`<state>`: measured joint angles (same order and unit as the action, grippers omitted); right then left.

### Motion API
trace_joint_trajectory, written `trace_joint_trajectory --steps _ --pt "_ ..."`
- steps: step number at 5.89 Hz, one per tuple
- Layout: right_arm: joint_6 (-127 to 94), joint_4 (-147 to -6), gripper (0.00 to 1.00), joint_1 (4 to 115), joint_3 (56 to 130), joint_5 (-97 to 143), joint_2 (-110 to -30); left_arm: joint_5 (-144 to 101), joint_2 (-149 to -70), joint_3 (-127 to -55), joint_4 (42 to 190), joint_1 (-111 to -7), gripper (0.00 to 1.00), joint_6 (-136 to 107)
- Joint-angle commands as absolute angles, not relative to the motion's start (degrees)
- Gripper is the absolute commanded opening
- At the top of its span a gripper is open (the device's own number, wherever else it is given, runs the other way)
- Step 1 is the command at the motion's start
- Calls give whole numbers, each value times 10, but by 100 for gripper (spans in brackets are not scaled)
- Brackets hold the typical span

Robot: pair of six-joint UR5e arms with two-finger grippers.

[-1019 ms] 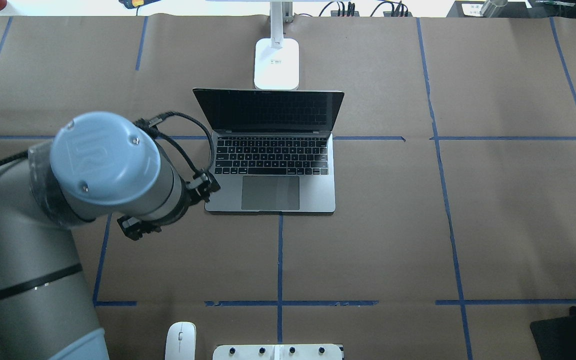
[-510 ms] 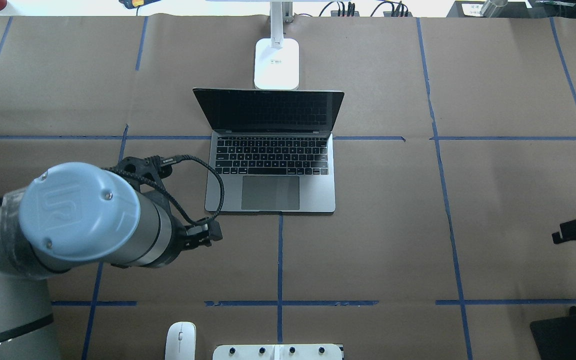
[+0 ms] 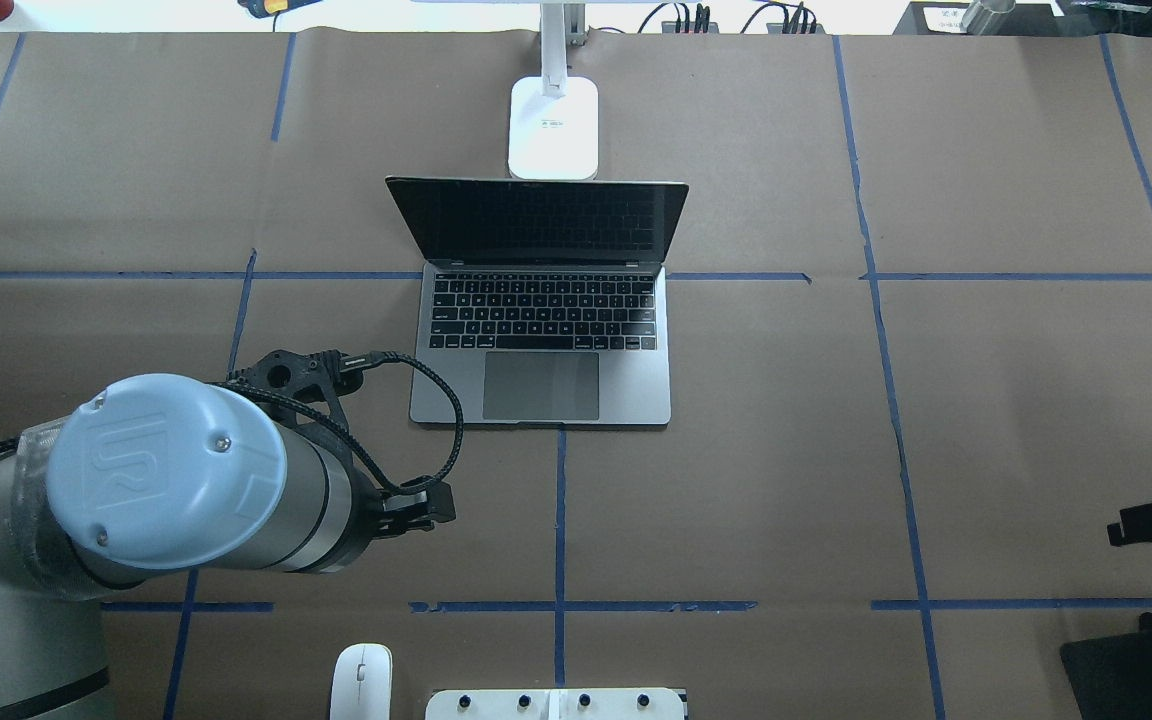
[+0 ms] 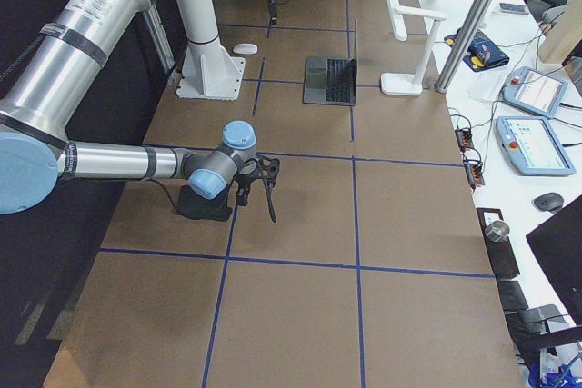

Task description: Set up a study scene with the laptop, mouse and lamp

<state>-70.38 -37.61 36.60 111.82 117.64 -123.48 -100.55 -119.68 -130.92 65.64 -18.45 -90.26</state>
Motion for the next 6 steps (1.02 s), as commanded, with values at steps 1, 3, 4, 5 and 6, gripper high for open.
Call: trace_joint_trajectory --steps 1,3,4,5,6 --pt "-742 -297 100 319 1110 1146 -1298 -1005 -1197 -1310 657 -184 100 -903" --pt "-823 -289 100 227 1107 1084 -1300 -1006 -1197 -1311 670 -184 100 -904" --pt "-845 -289 100 195 1099 1075 -1301 -1006 -1196 -1315 669 -184 100 -902" --pt "-860 -288 100 176 1095 1071 -1301 -1006 -1197 -1315 669 -185 100 -902" --pt "-866 -288 100 168 1093 1071 -1302 -1006 -1197 -1316 669 -184 100 -902"
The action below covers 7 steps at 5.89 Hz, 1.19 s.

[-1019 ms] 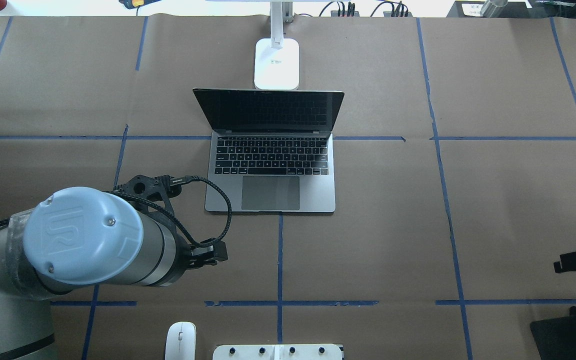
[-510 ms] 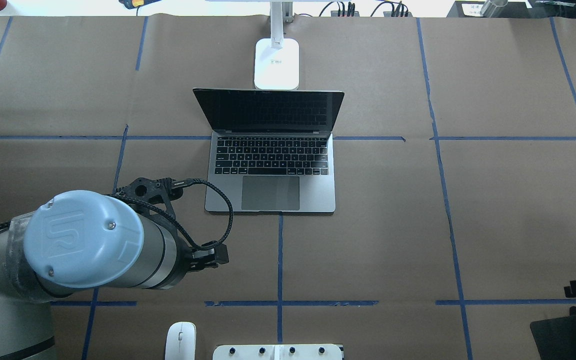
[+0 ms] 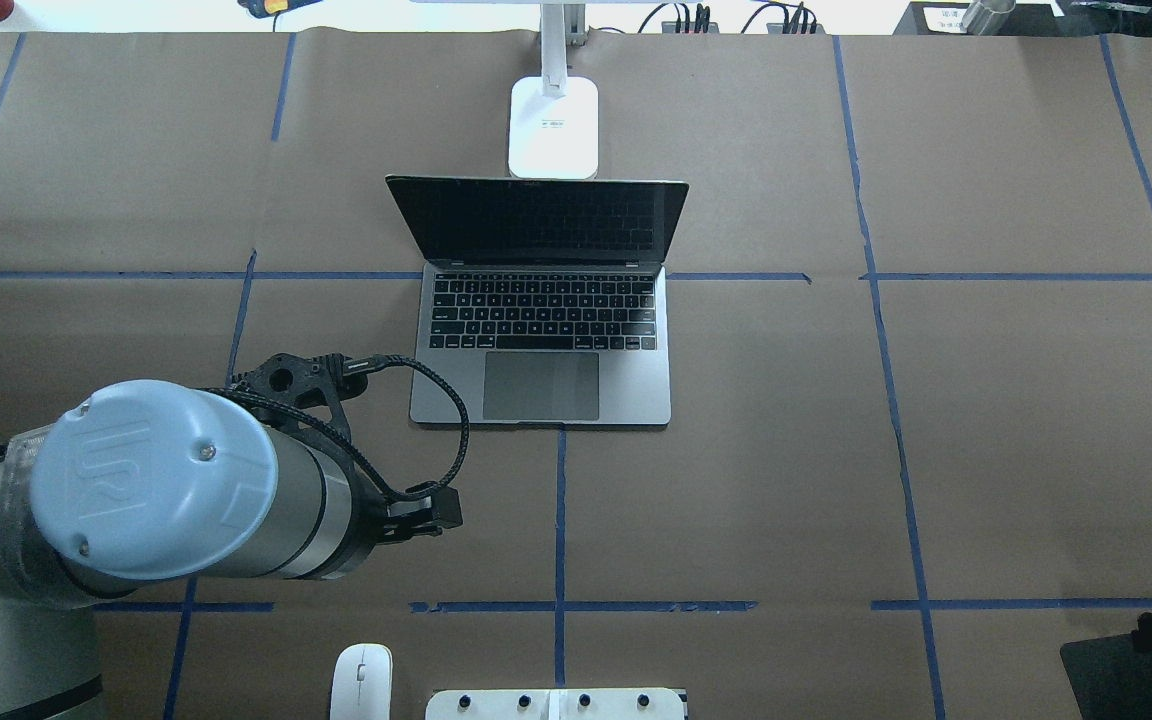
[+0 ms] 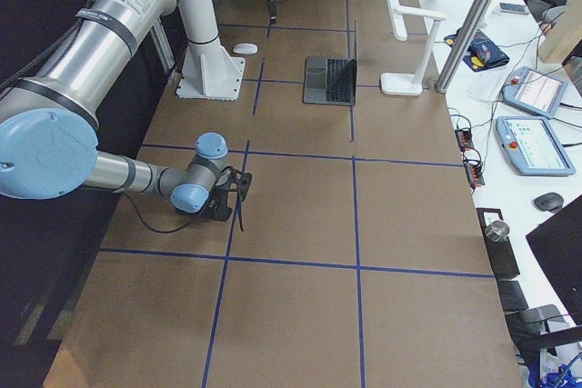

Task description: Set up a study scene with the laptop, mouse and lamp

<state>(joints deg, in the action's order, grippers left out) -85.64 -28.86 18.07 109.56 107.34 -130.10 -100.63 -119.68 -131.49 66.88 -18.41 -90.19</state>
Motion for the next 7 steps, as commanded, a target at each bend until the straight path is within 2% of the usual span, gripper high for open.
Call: trace_joint_trajectory --steps 1,3,4,7 --pt "-866 -288 99 159 1088 1075 -1302 -1006 -1196 -1315 669 -185 100 -902" --pt "-865 -255 97 148 1055 1081 -1303 -1006 -1196 -1320 668 -185 100 -902" --pt "-865 -172 96 147 1003 1090 -1304 -1007 -1195 -1325 668 -186 100 -901" --pt "-867 -170 94 140 998 1084 -1303 -1006 -1163 -1351 669 -185 100 -901"
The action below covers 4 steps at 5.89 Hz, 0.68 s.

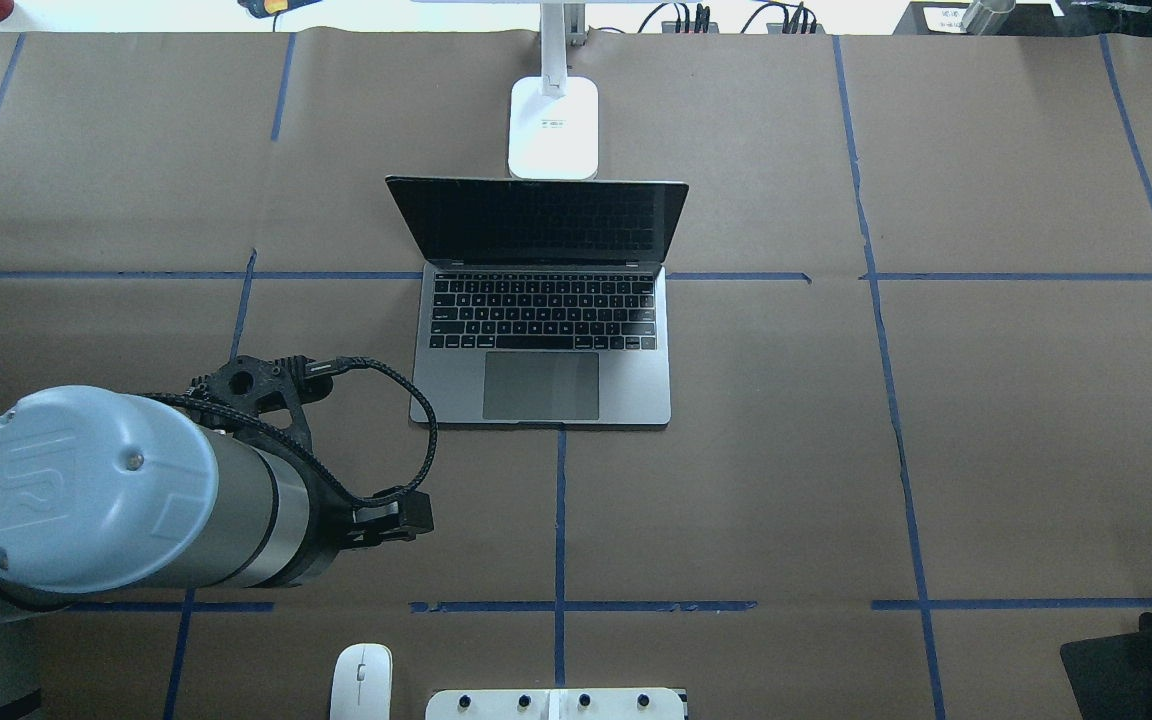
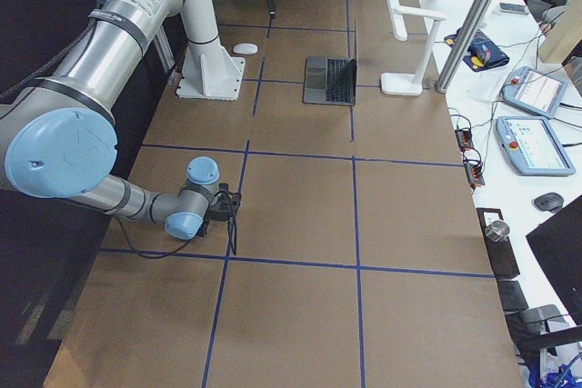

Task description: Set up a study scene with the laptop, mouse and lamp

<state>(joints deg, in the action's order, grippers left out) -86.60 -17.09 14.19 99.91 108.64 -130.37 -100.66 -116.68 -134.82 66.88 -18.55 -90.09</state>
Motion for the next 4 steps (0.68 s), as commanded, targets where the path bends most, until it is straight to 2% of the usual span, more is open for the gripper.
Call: trace_joint_trajectory --steps 1,4 --pt "-867 -170 91 136 1000 1084 -1303 -1006 -1163 -1352 669 -185 100 -901" --pt "-867 -170 92 127 1015 1081 -1301 -1006 -1158 -1353 669 -186 100 -901"
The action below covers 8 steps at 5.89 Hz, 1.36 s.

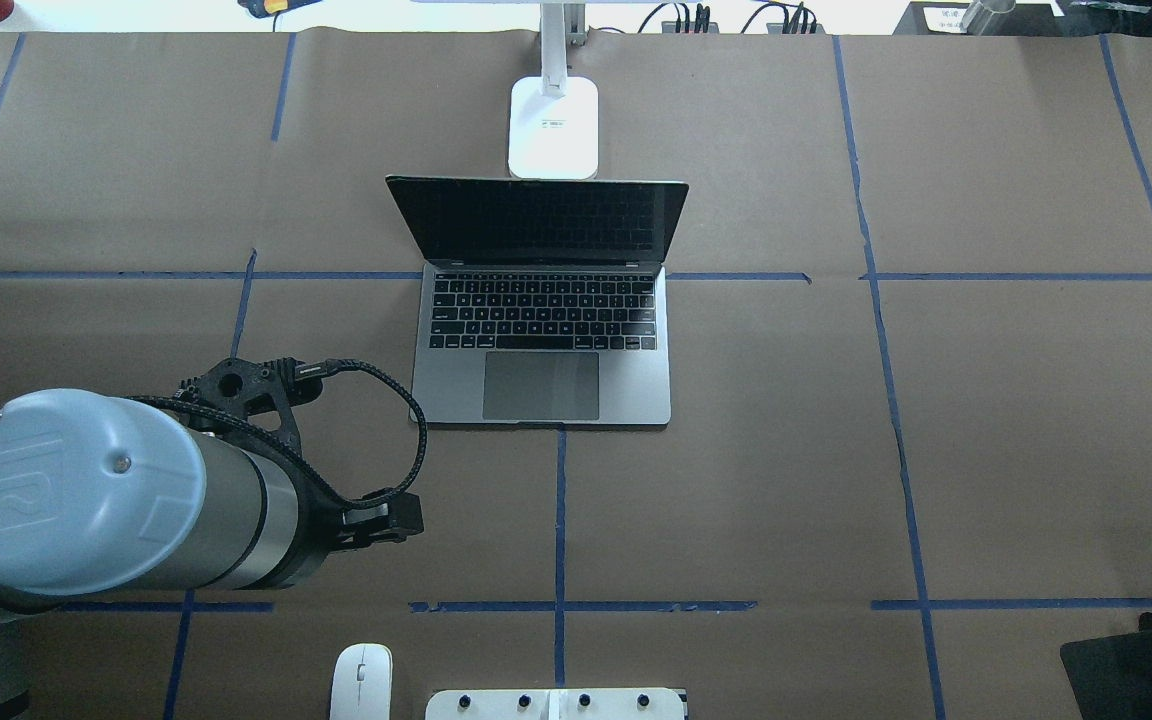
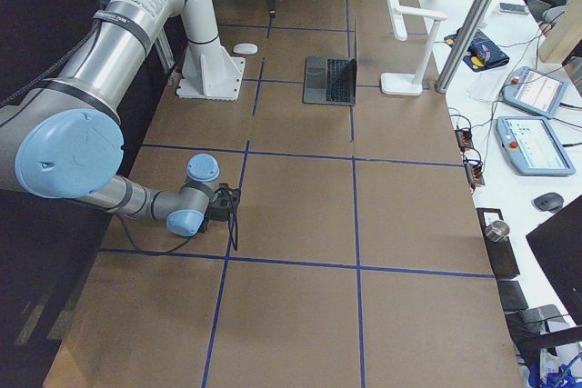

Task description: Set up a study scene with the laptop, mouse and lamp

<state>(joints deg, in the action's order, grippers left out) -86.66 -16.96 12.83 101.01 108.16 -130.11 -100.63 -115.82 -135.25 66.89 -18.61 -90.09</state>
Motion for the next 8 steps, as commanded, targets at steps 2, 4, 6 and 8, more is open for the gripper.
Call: trace_joint_trajectory --steps 2,4,6,8 --pt "-867 -170 63 122 1016 1078 -1299 -1006 -1153 -1355 669 -185 100 -902" --pt "-867 -170 29 123 1017 1078 -1299 -1006 -1153 -1354 669 -185 100 -903" --pt "-867 -170 20 126 1031 1078 -1306 -1006 -1153 -1355 669 -185 100 -903" --pt "-867 -170 8 126 1042 1078 -1310 -1006 -1153 -1354 669 -185 100 -904"
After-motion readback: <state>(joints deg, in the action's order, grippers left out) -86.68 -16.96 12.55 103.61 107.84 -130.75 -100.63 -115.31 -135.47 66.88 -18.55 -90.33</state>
